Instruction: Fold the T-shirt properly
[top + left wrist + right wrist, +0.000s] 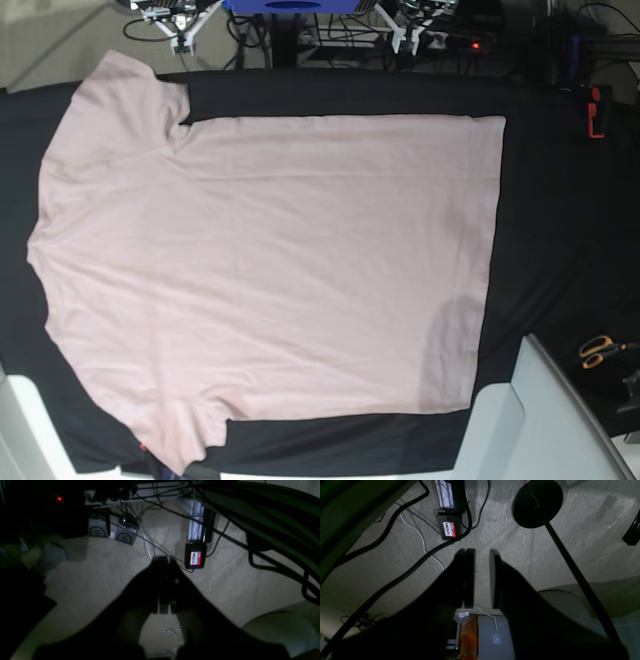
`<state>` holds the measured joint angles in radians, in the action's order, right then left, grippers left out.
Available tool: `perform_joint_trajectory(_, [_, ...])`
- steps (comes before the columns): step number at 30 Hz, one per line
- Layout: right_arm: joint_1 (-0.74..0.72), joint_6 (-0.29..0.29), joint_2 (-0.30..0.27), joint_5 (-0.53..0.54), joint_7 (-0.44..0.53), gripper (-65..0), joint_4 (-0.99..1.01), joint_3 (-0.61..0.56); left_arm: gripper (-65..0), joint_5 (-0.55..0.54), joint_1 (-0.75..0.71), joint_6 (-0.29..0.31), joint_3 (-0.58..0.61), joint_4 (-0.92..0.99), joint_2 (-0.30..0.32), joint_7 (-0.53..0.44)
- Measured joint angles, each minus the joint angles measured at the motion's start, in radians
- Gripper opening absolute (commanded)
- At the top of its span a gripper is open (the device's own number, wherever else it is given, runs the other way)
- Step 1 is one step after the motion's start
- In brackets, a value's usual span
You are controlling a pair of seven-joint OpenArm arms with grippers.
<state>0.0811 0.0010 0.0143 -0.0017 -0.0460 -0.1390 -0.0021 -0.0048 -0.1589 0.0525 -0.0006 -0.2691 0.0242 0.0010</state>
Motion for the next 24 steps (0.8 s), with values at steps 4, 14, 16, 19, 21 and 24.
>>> perform_joint_trajectory(4, [0.0,0.0,0.0,0.0,0.0,-54.8,0.0,0.0,-65.0,0.0,0.0,0.0,0.0,0.0,0.005,0.0])
perform_joint_trajectory(14, [0.033,0.0,0.001,0.0,-0.001,-51.8,-0.003,0.0,-65.0,0.0,-0.006,0.0,0.001,0.001,0.032,0.0])
perform_joint_trajectory(16, [0.034,0.0,0.0,0.0,-0.007,-39.8,0.002,0.0,-65.0,0.001,-0.011,0.001,0.003,0.003,0.028,0.008])
perform_joint_trajectory(19, [0.03,0.001,0.002,-0.003,0.001,-14.1,0.0,0.0,-55.6,0.0,-0.016,0.0,0.01,0.005,0.029,0.011])
perform_joint_trajectory(21, [0.031,0.001,0.004,-0.003,0.004,-8.9,-0.006,0.0,-46.6,-0.003,-0.024,0.0,0.01,0.003,0.029,-0.005])
perform_joint_trajectory(24, [0.035,0.0,0.002,-0.003,0.004,-14.3,-0.008,0.0,-49.5,0.005,-0.039,0.0,0.011,0.003,0.029,-0.004])
